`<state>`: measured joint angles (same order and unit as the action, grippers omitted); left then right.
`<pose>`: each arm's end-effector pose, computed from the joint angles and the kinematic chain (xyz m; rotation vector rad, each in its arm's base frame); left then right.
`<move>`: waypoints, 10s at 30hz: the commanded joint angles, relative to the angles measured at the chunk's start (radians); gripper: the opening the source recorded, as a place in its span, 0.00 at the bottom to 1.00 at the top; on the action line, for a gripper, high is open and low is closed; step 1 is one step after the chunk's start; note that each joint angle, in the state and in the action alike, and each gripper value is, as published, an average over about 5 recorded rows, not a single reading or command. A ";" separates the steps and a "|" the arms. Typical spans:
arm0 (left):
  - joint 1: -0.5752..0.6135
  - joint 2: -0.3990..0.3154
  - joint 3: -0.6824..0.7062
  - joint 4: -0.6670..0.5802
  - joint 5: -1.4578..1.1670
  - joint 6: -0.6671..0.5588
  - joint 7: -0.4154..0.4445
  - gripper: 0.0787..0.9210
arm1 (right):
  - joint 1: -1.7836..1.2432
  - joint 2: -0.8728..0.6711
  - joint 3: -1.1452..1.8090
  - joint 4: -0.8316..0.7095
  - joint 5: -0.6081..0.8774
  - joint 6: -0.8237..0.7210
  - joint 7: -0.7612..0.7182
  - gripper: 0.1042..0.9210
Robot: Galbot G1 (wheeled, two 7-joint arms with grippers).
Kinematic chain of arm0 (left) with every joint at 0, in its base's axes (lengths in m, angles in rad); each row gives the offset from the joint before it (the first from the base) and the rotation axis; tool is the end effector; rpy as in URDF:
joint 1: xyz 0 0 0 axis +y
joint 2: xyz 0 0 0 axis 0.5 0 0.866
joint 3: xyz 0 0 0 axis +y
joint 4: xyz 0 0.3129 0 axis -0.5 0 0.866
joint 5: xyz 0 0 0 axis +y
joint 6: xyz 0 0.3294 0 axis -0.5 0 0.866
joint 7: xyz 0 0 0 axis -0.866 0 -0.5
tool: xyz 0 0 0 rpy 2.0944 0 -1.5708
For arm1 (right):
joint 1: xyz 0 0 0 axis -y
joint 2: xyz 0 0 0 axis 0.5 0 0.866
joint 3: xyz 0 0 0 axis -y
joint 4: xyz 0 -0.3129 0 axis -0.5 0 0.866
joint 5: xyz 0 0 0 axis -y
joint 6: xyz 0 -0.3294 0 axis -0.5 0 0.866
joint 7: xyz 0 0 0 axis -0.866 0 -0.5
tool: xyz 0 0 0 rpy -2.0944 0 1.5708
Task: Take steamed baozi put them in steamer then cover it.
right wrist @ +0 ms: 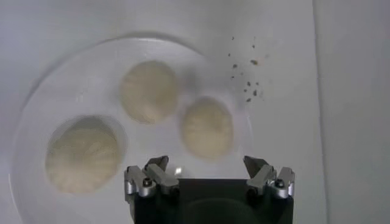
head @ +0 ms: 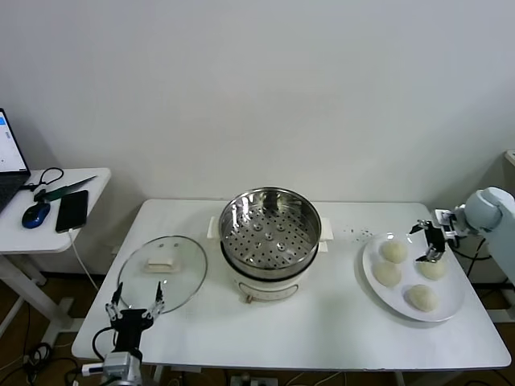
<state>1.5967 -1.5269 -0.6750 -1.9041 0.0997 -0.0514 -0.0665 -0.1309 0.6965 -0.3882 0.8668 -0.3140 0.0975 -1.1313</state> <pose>0.1565 0.0559 -0.3337 0.2511 -2.9543 -0.3155 0.4822 -0.2762 -0.1762 1.0940 -1.4983 1.3434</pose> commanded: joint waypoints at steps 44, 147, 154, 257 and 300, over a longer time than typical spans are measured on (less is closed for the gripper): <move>-0.007 -0.001 -0.010 0.042 -0.002 0.003 -0.020 0.88 | 0.148 0.234 -0.091 -0.282 -0.179 0.096 -0.034 0.78; 0.102 -0.007 0.014 -0.079 -0.051 0.029 0.006 0.88 | 0.748 -0.243 -0.962 0.525 0.637 -0.298 0.075 0.88; 0.113 -0.006 0.011 -0.081 -0.051 0.027 0.006 0.88 | 0.355 -0.279 -0.636 0.434 0.518 -0.314 0.056 0.88; 0.140 0.003 0.038 -0.080 -0.001 0.013 -0.008 0.88 | 0.741 0.724 -1.153 0.146 1.117 -0.456 0.208 0.73; 0.118 -0.007 0.037 -0.067 -0.019 0.025 -0.011 0.88 | 1.039 0.104 -1.261 0.486 0.971 -0.371 0.044 0.88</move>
<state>1.7159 -1.5356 -0.6366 -1.9704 0.0809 -0.0288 -0.0773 0.7758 1.1058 -1.6004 1.2059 0.7560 -0.3117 -1.0120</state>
